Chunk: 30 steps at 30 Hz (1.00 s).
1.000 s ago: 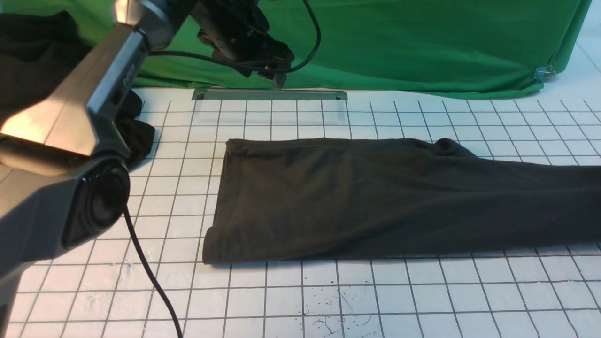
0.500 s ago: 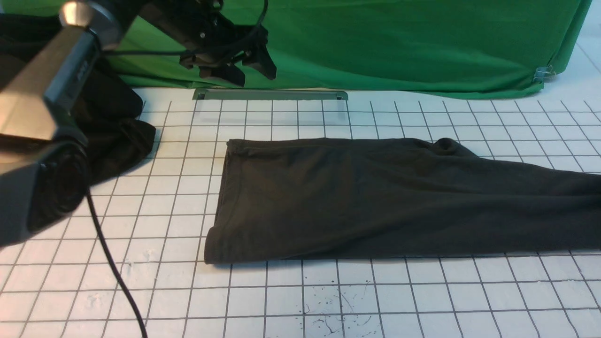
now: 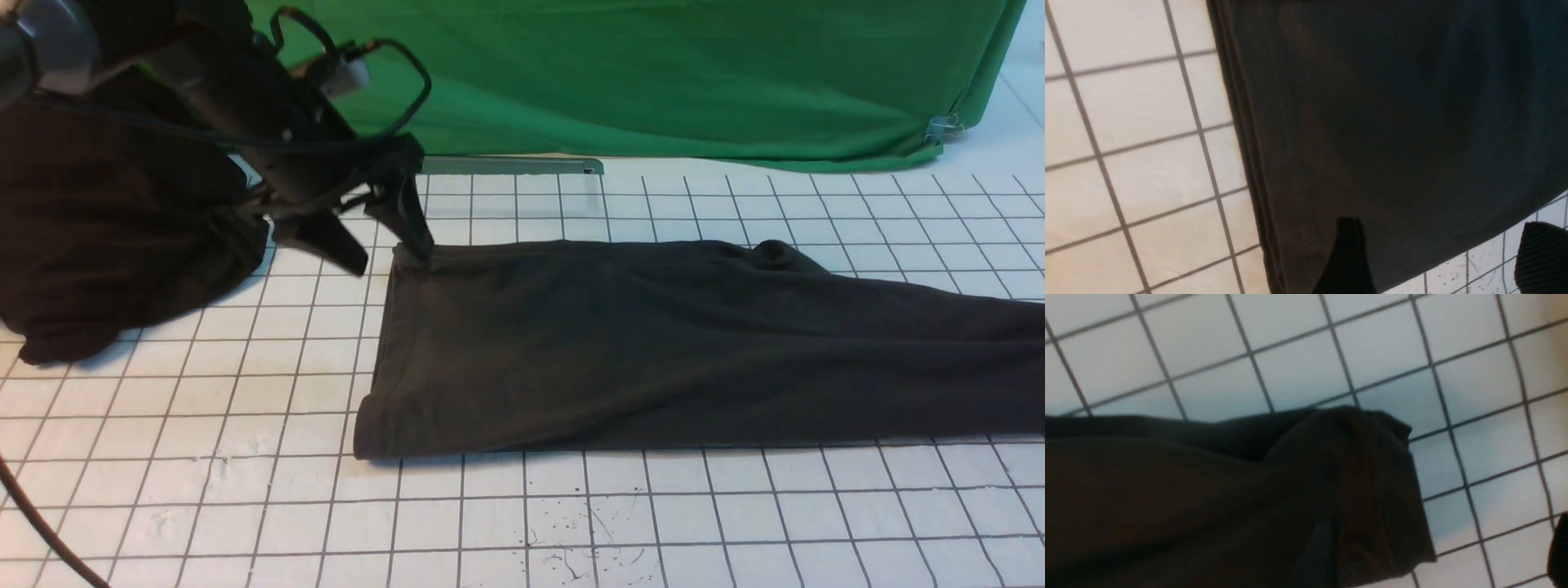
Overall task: Fold a long-sleeved shirt over a white checkered tablecloth.
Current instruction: 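Pull the folded dark garment lengthwise by its ends to straighten it flat on the table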
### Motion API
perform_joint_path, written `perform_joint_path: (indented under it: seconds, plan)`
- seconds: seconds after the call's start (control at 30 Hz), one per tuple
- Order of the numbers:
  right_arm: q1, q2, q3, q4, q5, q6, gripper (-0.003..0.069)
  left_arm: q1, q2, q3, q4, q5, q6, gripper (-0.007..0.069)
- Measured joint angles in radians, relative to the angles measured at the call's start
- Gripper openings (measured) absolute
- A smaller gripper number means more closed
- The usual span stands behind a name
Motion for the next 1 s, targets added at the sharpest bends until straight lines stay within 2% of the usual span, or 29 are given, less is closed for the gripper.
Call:
perform_joint_path:
  seconds: [0.17, 0.53, 0.6, 0.7, 0.73, 0.77, 0.9, 1.0]
  plan:
    - [-0.001, 0.012, 0.092, 0.005, 0.0, -0.016, 0.0682, -0.001, 0.008, 0.039, 0.013, -0.031, 0.01, 0.0498]
    - [-0.001, 0.119, 0.107, -0.041, -0.086, -0.043, 0.0667, -0.001, 0.011, 0.042, 0.011, -0.074, 0.012, 0.0498]
    - [-0.001, 0.14, 0.107, -0.041, -0.1, -0.058, 0.0645, -0.001, 0.012, 0.042, 0.011, -0.074, 0.012, 0.0498]
    - [-0.001, 0.148, 0.106, -0.026, -0.104, -0.087, 0.0578, -0.001, 0.012, 0.042, 0.01, -0.074, 0.015, 0.0498]
    - [-0.001, 0.151, 0.105, -0.012, -0.104, -0.103, 0.053, -0.001, 0.012, 0.042, 0.01, -0.074, 0.015, 0.0498]
    - [-0.001, 0.152, 0.105, -0.009, -0.104, -0.105, 0.0522, -0.001, 0.012, 0.042, 0.01, -0.074, 0.016, 0.0498]
    - [-0.001, 0.156, 0.104, 0.042, -0.101, -0.131, 0.0356, -0.001, 0.012, 0.042, 0.011, -0.076, 0.018, 0.0498]
    - [-0.001, 0.156, 0.104, 0.063, -0.096, -0.15, 0.0204, -0.001, 0.012, 0.042, 0.011, -0.078, 0.018, 0.0498]
